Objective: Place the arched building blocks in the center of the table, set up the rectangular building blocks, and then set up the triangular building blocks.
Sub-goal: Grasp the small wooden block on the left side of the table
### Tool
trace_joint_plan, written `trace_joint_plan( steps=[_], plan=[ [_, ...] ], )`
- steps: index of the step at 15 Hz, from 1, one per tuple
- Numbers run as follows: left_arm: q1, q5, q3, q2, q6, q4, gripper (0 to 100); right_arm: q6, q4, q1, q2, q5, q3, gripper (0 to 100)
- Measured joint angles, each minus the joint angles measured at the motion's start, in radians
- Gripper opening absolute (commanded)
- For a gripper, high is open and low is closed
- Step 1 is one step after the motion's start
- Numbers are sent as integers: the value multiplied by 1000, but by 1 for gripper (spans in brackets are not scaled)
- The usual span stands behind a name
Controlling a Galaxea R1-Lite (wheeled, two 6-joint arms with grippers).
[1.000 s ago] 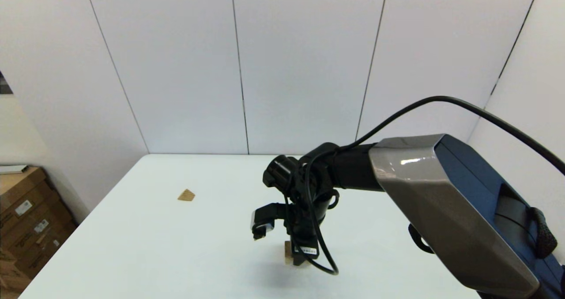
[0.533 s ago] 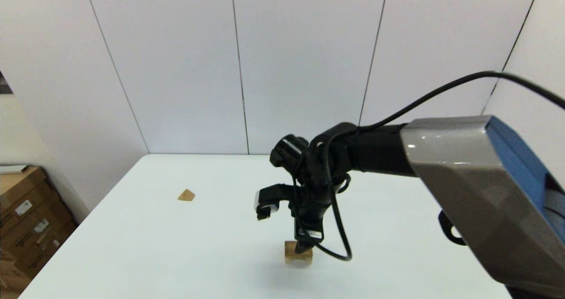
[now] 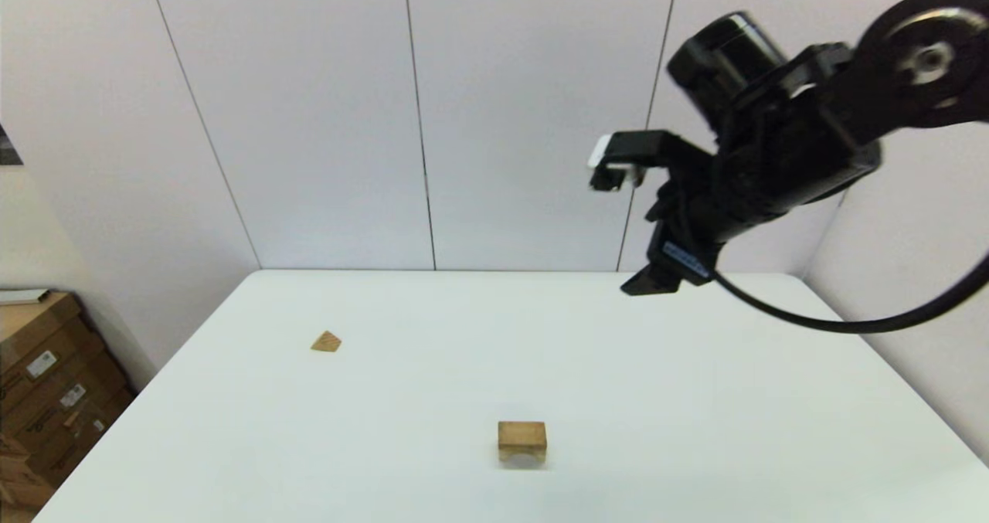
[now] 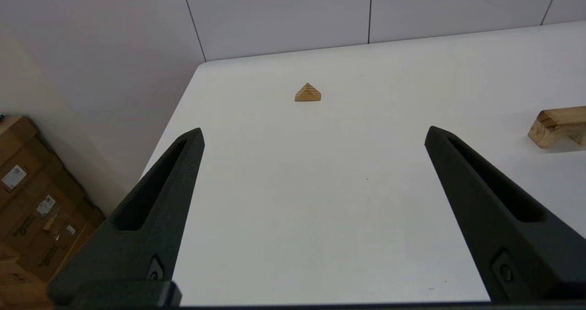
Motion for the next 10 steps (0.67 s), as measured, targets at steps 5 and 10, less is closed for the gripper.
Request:
trace_joint_plan(
  steps=[5, 10],
  plan=[
    [0, 0, 0, 0, 0, 0, 100, 130, 0, -114, -353, -17, 230, 100],
    [0, 0, 0, 0, 0, 0, 100, 159, -1, -338, -730, -19, 592, 100]
  ],
)
